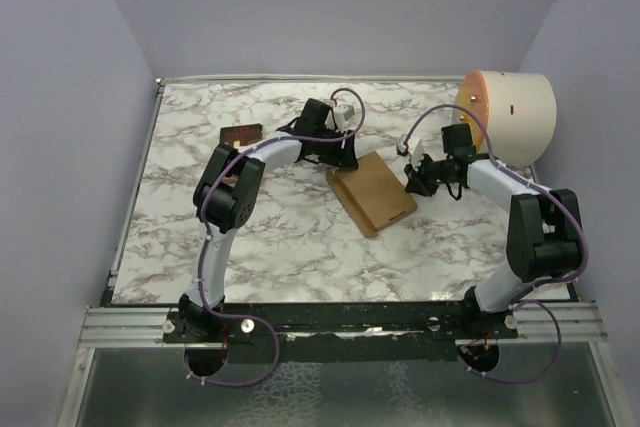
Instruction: Fold the paper box
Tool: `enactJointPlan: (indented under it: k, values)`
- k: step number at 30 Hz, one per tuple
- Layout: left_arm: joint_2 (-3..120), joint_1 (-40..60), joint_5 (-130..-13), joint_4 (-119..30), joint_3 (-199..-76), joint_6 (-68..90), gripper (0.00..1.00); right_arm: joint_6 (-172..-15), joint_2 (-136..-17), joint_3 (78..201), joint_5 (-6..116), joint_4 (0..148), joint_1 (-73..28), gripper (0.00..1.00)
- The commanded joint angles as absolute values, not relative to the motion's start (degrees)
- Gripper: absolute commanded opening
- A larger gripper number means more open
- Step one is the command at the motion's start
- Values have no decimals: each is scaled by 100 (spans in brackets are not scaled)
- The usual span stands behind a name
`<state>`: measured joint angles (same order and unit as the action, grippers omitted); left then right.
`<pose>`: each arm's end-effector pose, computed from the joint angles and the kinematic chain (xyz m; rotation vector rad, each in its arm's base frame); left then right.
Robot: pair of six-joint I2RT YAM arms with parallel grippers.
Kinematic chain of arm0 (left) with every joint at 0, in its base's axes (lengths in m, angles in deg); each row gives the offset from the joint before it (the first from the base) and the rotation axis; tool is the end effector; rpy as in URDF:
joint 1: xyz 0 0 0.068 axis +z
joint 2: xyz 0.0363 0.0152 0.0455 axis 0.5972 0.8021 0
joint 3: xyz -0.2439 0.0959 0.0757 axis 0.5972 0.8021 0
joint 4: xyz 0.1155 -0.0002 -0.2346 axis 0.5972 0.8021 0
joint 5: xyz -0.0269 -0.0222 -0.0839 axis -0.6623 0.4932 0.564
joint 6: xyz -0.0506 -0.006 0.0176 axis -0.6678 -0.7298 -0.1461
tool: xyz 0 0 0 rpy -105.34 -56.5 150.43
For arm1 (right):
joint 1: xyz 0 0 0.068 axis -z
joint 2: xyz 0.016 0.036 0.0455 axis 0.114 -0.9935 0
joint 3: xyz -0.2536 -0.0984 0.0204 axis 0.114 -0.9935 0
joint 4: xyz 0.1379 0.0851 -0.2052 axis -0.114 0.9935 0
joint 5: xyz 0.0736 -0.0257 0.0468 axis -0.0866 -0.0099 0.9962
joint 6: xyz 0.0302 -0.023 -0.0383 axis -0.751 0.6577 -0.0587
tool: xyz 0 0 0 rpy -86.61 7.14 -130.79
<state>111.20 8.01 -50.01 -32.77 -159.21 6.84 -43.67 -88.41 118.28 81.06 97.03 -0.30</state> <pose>0.4255 -0.2526 0.1616 0.5404 2.3560 -0.9818 0.3063 0.0565 0.1805 -1.2009 2.1561 0.5138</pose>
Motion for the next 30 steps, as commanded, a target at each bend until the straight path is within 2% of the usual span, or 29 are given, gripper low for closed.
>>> enactJointPlan:
  k: [1, 5, 7, 9, 12, 15, 18, 22, 24, 30]
  values:
    - [10152, 714, -5624, -3699, -15110, 1120, 59, -4433, -8542, 11738, 8355, 9929, -66, 9]
    - [8802, 725, -6358, -4565, -14043, 1509, 63, -4718, -8073, 11749, 8000, 9895, -49, 13]
    - [8049, 723, -6531, -5078, -13418, 1702, 64, -4827, -7777, 11715, 8041, 9878, -48, 18]
    - [7300, 727, -6481, -5684, -12665, 1804, 64, -4821, -7547, 11675, 8426, 9933, -48, 24]
    - [6277, 632, -5959, -7139, -11324, 1766, 65, -4798, -7305, 11611, 9463, 9943, -48, 38]
    - [5450, 58, -5911, -8116, -10081, 1905, 69, -5255, -7320, 11571, 10044, 9699, -38, 51]
    - [4950, -878, -6210, -8813, -9142, 2329, 70, -5444, -7540, 11618, 10134, 9760, -16, 56]
    - [4881, -2025, -6944, -9430, -8269, 3057, 70, -5913, -7509, 11334, 9777, 9389, 122, 64]
    - [5149, -2388, -7168, -9432, -8255, 3210, 70, -6025, -7454, 11182, 9654, 9179, 213, 68]
    - [6557, -2977, -7729, -9886, -8564, 3596, 69, -6052, -7627, 11193, 9315, 9166, 294, 68]
